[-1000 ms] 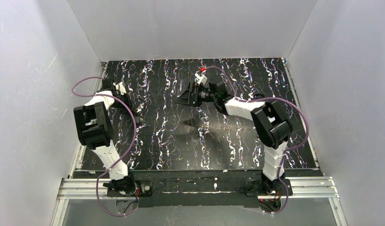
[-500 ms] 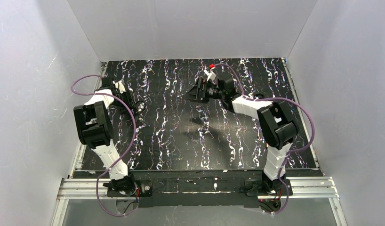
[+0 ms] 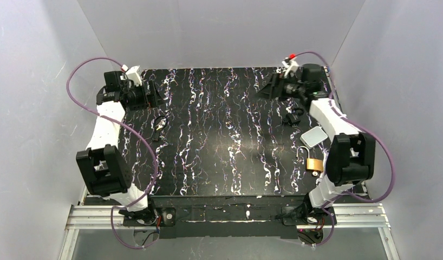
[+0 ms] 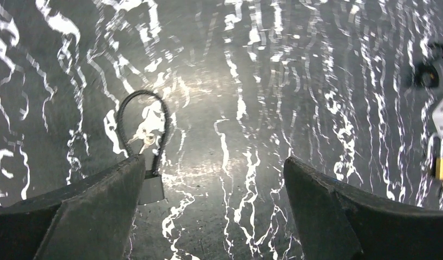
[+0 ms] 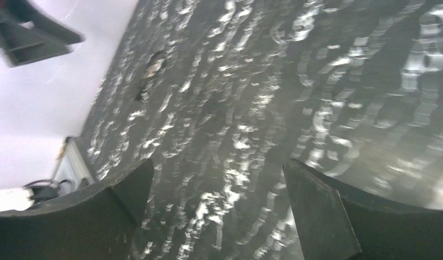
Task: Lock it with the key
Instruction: Place the lock at the center of the board, then move the lock to the center of the board.
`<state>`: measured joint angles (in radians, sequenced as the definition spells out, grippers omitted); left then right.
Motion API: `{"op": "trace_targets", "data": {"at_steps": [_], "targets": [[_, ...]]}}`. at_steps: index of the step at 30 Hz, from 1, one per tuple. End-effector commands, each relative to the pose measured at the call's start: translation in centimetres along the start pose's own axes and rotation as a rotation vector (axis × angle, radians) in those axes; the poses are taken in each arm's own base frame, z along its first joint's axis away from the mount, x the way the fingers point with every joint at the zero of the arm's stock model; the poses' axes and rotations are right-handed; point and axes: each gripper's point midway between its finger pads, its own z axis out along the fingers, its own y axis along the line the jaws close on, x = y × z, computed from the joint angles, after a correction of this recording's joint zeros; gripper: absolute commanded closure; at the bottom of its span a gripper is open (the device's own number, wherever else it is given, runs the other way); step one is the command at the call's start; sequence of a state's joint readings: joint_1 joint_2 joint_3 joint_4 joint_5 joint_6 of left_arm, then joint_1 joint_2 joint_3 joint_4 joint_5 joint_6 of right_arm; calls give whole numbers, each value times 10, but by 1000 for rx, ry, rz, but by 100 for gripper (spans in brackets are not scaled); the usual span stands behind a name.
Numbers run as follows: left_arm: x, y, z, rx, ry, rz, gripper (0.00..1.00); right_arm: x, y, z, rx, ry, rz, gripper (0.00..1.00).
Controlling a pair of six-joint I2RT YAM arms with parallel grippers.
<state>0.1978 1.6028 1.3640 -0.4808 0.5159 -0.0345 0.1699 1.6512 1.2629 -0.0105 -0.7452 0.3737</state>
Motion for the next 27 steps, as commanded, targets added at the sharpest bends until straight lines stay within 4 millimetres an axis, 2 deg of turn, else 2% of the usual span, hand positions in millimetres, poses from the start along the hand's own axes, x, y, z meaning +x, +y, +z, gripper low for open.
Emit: {"op": "trace_targets", "data": {"at_steps": [1, 4, 7, 10, 13, 16, 20, 24, 27], "targets": [[4, -50, -28, 125, -2, 197, 2, -13, -32, -65, 133, 68, -157, 2], [12, -67, -36, 142, -2, 242, 2, -7, -76, -105, 285, 131, -85, 2], [16, -80, -39, 164, -23, 253, 2, 1, -113, -133, 445, 112, 58, 2], [17, -88, -42, 189, -48, 232, 2, 17, -139, -145, 603, 102, 232, 2], [17, -94, -46, 204, -68, 212, 2, 35, -158, -149, 705, 141, 353, 2], [17, -96, -51, 206, -82, 219, 2, 54, -159, -149, 683, 236, 344, 2], [21, -95, -56, 195, -89, 237, 2, 81, -139, -161, 551, 414, 165, 6], [21, -99, -62, 203, -104, 244, 2, 105, -131, -198, 567, 565, 22, 9], [18, -102, -66, 207, -119, 247, 2, 134, -133, -229, 657, 684, 2, 8]]}}
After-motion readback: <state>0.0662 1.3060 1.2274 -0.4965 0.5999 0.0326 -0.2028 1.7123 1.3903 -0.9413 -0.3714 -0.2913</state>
